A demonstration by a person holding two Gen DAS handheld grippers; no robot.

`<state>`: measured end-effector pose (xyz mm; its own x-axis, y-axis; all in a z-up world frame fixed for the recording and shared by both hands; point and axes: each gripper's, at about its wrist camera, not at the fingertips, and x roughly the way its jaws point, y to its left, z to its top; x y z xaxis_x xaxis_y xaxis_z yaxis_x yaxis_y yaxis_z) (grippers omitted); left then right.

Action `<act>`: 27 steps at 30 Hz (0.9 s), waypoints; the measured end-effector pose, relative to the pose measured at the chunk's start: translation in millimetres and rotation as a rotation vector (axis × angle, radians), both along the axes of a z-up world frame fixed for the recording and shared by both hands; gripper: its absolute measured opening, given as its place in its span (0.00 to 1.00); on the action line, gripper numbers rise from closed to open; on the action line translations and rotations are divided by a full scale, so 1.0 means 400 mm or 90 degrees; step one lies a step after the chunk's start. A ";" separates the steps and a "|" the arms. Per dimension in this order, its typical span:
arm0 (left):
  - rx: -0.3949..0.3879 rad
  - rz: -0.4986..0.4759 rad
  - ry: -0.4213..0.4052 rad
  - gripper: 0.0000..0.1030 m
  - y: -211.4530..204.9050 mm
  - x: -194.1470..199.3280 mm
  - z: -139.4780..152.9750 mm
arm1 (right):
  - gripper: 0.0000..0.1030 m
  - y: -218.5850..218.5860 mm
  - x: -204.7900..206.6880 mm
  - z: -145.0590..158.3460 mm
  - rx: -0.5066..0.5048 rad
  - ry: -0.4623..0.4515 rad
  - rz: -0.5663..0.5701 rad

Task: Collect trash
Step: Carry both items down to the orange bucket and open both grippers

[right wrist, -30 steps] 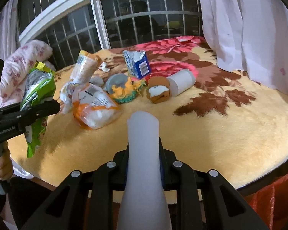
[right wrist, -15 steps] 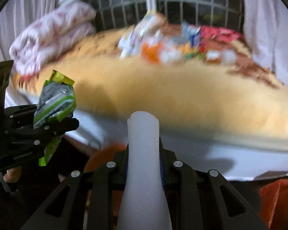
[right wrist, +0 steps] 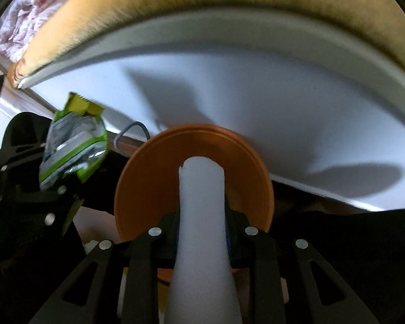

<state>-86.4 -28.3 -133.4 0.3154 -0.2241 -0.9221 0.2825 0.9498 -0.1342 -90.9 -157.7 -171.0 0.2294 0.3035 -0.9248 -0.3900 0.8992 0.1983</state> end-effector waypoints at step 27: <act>-0.002 0.005 -0.025 0.56 0.041 -0.031 0.031 | 0.48 -0.067 -0.018 0.089 0.002 -0.042 -0.033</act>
